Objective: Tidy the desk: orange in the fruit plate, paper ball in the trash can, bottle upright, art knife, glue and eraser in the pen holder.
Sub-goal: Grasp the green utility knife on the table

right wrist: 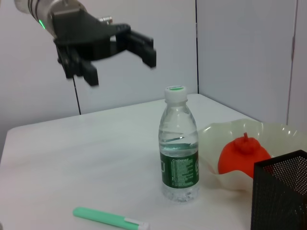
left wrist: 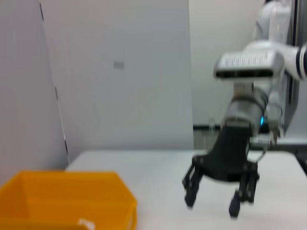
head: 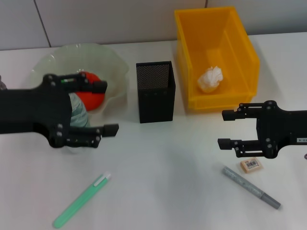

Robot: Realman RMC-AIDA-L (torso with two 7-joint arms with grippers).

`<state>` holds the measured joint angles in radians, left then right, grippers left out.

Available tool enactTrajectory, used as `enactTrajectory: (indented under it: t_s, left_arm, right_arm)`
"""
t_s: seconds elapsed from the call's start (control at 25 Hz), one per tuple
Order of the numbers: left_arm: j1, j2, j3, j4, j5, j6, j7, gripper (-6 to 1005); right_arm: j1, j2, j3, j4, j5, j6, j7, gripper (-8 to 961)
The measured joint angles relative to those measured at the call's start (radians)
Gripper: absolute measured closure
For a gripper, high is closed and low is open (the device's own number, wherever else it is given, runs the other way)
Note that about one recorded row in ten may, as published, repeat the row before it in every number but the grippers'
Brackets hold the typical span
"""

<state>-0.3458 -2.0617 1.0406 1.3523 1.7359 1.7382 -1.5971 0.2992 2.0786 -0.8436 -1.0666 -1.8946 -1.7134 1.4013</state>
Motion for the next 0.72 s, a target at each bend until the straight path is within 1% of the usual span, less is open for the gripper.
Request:
enactTrajectory:
  t_s: [0.2,0.4,0.44,0.52,0.6,0.64,0.68,0.72]
  left_arm:
    - [-0.012,-0.005,0.008,0.006,0.124,-0.007,-0.01,153]
    - [-0.013,-0.007,0.011,0.009,0.172,-0.02,-0.011,153]
    - [-0.013,-0.007,0.013,0.007,0.211,-0.04,-0.015,154]
    - [-0.013,-0.007,0.019,0.005,0.247,-0.057,-0.025,154]
    - [-0.013,-0.007,0.019,0.005,0.247,-0.057,-0.025,154]
    - [-0.015,-0.006,0.035,0.004,0.29,-0.071,-0.041,154]
    - [-0.024,-0.006,0.071,0.002,0.368,-0.089,-0.087,154]
    - [-0.033,-0.006,0.089,0.001,0.408,-0.094,-0.12,154]
  right_arm:
    - [0.0,0.0,0.0,0.001,0.0,0.0,-0.001,262]
    - [-0.003,0.0,0.0,0.001,0.0,0.0,-0.001,262]
    - [-0.003,0.001,0.0,0.001,0.0,0.003,-0.001,262]
    - [-0.003,0.001,0.0,0.001,0.0,0.006,-0.001,262]
    - [-0.003,0.001,0.0,0.002,0.0,0.013,-0.001,262]
    - [-0.002,0.001,0.0,0.005,0.0,0.014,-0.001,262]
    - [0.0,0.001,0.0,0.009,0.0,0.016,-0.001,262]
    - [0.002,0.001,0.0,0.012,0.0,0.017,-0.001,262]
